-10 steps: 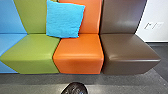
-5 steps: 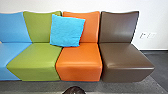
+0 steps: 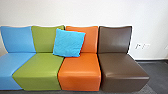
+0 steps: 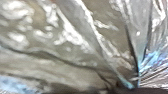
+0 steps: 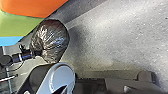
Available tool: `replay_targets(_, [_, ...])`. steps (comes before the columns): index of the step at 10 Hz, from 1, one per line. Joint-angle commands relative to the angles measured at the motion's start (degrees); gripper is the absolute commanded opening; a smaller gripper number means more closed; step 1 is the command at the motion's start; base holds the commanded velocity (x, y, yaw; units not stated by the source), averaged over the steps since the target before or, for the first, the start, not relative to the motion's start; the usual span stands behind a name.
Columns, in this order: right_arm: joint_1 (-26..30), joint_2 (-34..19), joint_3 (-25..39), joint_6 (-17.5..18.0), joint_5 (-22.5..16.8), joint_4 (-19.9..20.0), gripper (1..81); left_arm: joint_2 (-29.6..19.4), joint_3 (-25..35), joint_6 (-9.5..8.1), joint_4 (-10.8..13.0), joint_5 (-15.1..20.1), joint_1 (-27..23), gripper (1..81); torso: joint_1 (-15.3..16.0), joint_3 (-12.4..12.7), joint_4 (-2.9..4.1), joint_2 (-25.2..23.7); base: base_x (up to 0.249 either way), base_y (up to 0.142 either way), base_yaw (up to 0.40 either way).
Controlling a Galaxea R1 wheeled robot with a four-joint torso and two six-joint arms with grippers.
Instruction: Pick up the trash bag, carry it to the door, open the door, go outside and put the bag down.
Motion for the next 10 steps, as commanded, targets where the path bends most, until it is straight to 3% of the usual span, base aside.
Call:
replay_targets(1, [0.79, -0.13, -1.83, -0.39, -0.39, 0.82, 81.1, -2.27, 1.19, 1.99, -0.86, 3.08, -5.29, 1.0, -3.56, 5.04, 0.0, 5.53, 0.0, 0.0, 0.0])
replay_targets(3, [-1.32, 1.89, -4.01, -0.48, 0.4, 0.73, 81.1, -2.53, 1.19, 2.96, -0.77, 2.9, -3.53, 1.0, -6.38, 8.99, 0.0, 9.84, 0.0, 0.0, 0.0])
replay_targets(4, [-2.29, 2.69, -5.24, -0.48, 1.71, 0.82, 81.1, -2.53, 0.93, 3.66, -0.68, 2.82, -2.83, 1.0, -10.99, 15.47, 0.0, 16.97, 0.0, 0.0, 0.0])
replay_targets(5, [-2.99, 3.04, -6.13, -0.48, 2.43, 0.82, 81.1, -2.62, 0.75, 4.63, -0.77, 2.82, -2.21, 1.0, -8.96, 12.56, 0.0, 13.77, 0.0, 0.0, 0.0])
replay_targets(6, [-3.78, 3.13, -6.75, -0.48, 2.52, 0.82, 81.1, -2.71, 0.75, 4.81, -0.77, 2.82, -1.51, 1.0, -10.29, 14.38, 0.0, 15.81, 0.0, 0.0, 0.0])
replay_targets(7, [-4.66, 3.31, -7.63, -0.48, 2.61, 0.82, 81.1, -2.62, 0.57, 5.16, -0.68, 2.56, -0.63, 1.0, -11.63, 11.04, 0.0, 17.84, 0.0, 0.0, 0.0])
replay_targets(10, [-10.37, 8.73, -13.75, -0.74, 5.49, 0.65, 81.1, -0.69, -2.15, 8.05, -0.77, -0.17, 3.41, 1.0, -15.08, 13.31, 0.0, 23.02, 0.0, 0.0, 0.0])
